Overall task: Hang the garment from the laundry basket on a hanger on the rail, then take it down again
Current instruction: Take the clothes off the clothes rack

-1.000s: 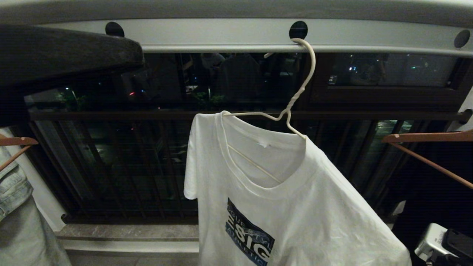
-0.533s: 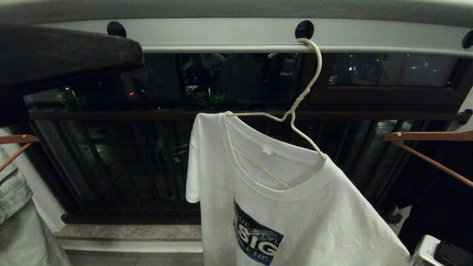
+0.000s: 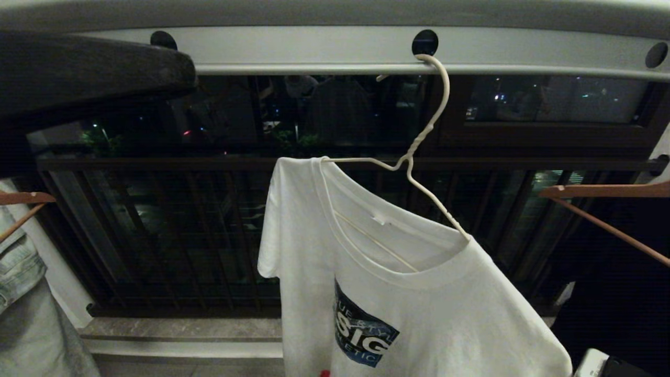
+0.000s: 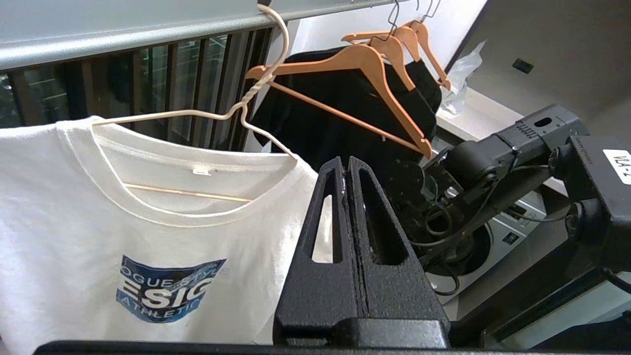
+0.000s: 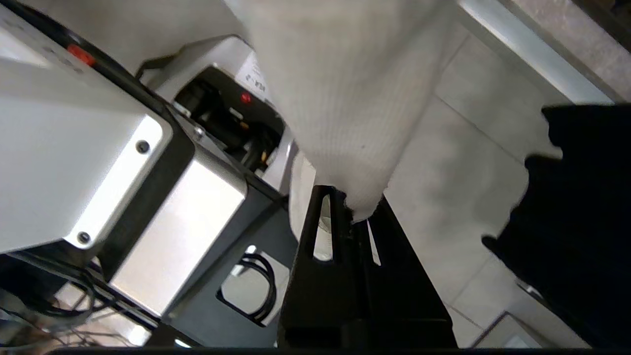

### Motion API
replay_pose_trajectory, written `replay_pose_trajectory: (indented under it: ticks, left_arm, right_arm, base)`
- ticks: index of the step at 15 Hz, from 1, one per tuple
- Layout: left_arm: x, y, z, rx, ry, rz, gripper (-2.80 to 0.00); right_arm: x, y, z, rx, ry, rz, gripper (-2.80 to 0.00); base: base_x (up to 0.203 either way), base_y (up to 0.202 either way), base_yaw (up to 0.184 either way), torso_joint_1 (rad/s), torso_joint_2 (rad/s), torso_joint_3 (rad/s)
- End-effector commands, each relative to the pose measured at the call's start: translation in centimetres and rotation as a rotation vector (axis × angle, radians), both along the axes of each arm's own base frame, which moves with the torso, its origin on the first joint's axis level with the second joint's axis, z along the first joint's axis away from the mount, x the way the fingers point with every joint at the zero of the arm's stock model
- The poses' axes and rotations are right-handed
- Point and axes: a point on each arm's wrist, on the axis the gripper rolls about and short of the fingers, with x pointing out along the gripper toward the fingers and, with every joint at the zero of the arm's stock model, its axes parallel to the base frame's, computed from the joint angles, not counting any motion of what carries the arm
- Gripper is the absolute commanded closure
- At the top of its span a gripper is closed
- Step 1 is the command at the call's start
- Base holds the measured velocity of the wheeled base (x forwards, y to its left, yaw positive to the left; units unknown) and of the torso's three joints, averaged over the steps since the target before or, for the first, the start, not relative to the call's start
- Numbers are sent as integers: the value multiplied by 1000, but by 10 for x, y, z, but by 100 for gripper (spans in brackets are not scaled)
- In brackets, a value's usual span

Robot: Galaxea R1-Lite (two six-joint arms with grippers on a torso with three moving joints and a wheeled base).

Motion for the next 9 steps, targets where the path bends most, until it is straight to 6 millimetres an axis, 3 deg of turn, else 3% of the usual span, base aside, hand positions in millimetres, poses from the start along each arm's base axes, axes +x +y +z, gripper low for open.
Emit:
replay_pose_trajectory:
  ticks: [1,7,8,9]
  left_arm:
    - [-1,1,0,-3,0,-2,0]
    - [-1,1,1,-4,-1,-2,0]
    - [-1,1,1,-4,-1,-2,0]
    - [-1,1,0,-3,0,-2,0]
  right_arm:
    - [-1,-1,-3,-16,11,3,0]
    - [-4,-5,6,17,-54,-10,0]
    - [-5,-7,11,43,-76,-10,-280]
    - [-7,-9,17,73,-104,-10,-280]
  base:
    - [0,0,0,0,0,0]
    - [0,0,0,0,0,0]
    - [0,0,0,0,0,0]
    - [0,0,0,0,0,0]
